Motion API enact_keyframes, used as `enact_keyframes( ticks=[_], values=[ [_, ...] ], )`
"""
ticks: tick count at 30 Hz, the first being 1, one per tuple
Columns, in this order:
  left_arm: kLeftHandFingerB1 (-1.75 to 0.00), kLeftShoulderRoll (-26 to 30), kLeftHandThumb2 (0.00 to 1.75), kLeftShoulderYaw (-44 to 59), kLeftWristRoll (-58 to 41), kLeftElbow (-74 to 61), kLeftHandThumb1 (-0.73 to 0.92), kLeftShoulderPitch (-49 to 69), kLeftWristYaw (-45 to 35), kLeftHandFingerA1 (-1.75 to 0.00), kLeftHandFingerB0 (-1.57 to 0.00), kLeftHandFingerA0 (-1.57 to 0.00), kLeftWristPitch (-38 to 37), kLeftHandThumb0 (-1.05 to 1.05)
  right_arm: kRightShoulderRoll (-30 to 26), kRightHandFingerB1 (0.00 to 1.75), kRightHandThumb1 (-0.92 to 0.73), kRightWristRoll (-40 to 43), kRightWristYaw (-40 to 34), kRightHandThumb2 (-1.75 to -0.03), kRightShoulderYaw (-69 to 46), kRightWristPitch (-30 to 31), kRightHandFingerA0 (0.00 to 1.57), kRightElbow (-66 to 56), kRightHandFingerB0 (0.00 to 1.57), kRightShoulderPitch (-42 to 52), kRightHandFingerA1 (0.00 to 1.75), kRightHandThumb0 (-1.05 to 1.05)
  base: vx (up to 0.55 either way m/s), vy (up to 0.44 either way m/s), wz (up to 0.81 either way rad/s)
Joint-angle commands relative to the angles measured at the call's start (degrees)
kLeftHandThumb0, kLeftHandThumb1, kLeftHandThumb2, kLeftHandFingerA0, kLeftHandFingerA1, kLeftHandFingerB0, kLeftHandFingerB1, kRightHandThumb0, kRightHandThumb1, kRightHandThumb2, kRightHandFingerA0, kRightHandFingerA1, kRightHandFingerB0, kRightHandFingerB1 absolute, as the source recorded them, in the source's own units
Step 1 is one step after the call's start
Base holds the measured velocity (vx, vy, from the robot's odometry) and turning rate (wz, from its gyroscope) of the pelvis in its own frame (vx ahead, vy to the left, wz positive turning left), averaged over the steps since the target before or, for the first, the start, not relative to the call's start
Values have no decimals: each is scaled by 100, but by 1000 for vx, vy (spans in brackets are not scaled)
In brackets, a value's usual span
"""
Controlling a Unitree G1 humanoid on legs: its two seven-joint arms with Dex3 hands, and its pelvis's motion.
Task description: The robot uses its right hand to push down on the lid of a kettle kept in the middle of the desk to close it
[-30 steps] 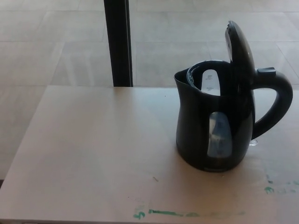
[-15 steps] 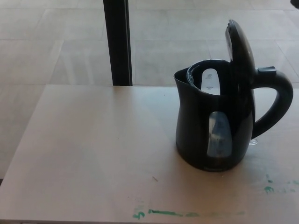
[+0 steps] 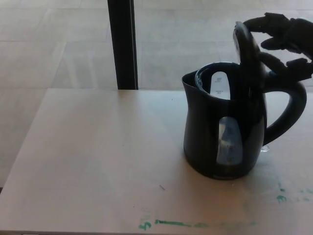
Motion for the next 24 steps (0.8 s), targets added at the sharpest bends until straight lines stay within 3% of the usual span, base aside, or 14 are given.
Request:
enact_keyframes(
  ticks=[1, 3, 4, 6, 7, 13, 15, 17, 18, 19, 20, 21, 23, 24],
  values=[
    [-36, 111, 60, 43, -126, -22, 65, 41, -9, -53, -38, -54, 31, -64, 140, 28, -92, -834, 10, -71, 423, -823, 4, 396, 10, -182, 34, -92, 0, 0, 0],
    [-36, 115, 60, 49, -126, 4, 65, 24, 24, -53, -38, -54, 63, -64, 200, 28, -92, -867, 53, -71, 487, -947, 4, 540, 10, -227, 34, -92, 0, 0, 0],
    [-36, 123, 60, 34, -113, 3, 64, 19, 7, -54, -37, -56, 73, -64, 318, 31, -70, -955, 127, -116, 609, -763, 0, 606, 4, -311, 40, -88, 0, 0, 0],
    [-36, 116, 59, 45, -120, 8, 64, 20, 18, -53, -38, -56, 41, -64, 402, 32, -73, -1055, 96, -117, 699, -838, 8, 673, 0, -345, 52, -92, 0, 0, 0],
    [-49, 126, 88, 49, -126, 1, 50, -1, 15, -62, -33, -51, 68, -66, 455, 31, -75, -1079, 95, -117, 719, -799, 2, 709, 0, -371, 49, -97, 0, 0, 0],
    [-34, 141, 60, -8, -80, -22, 64, -16, 21, -50, -35, -55, 5, -66, 659, 33, -70, -1363, 240, -115, 925, -924, 0, 862, 0, -593, 50, -90, 0, 0, 0],
    [-47, 146, 89, -8, -91, 35, 53, -47, 30, -59, -31, -48, 14, -69, 695, 37, -69, -1426, 282, -113, 936, -835, 3, 763, 0, -530, 52, -88, 0, 0, 0],
    [-35, 156, 59, 65, -196, 0, 64, -55, -20, -53, -37, -54, 105, -64, 664, 35, -70, -1663, 407, -114, 1084, -745, 8, 611, 0, -512, 51, -91, 0, 0, 0],
    [-35, 156, 59, 75, -220, -42, 64, -37, -48, -53, -35, -54, 137, -64, 646, 34, -77, -1823, 515, -82, 1217, -687, 10, 478, 9, -503, 45, -102, 0, 0, 0],
    [-34, 175, 60, 56, -204, -40, 65, -39, -69, -51, -34, -52, 113, -65, 658, 50, -37, -1859, 544, -104, 1249, -635, 0, 399, 0, -477, 51, -40, 0, 0, 0],
    [-34, 193, 60, 25, -178, -65, 65, -26, -105, -51, -34, -52, 54, -65, 669, 50, -37, -1888, 531, -104, 1266, -615, 0, 358, 0, -462, 51, -40, 0, 0, 0],
    [-34, 201, 60, -16, -143, -57, 65, -28, -87, -50, -33, -53, 53, -66, 669, 30, -88, -1968, 543, -67, 1324, -621, 16, 297, 14, -432, 39, -94, 0, 0, 0],
    [-34, 207, 60, 7, -180, -41, 64, -62, -36, -52, -35, -56, 138, -63, 666, 29, -87, -2087, 528, -67, 1416, -671, 16, 218, 15, -357, 38, -90, 0, 0, 0],
    [-34, 201, 60, -6, -172, -47, 66, -56, -29, -51, -35, -56, 103, -63, 686, 50, -39, -2173, 525, -104, 1489, -666, 0, 212, 0, -315, 51, -39, 0, 0, 0]
  ],
)
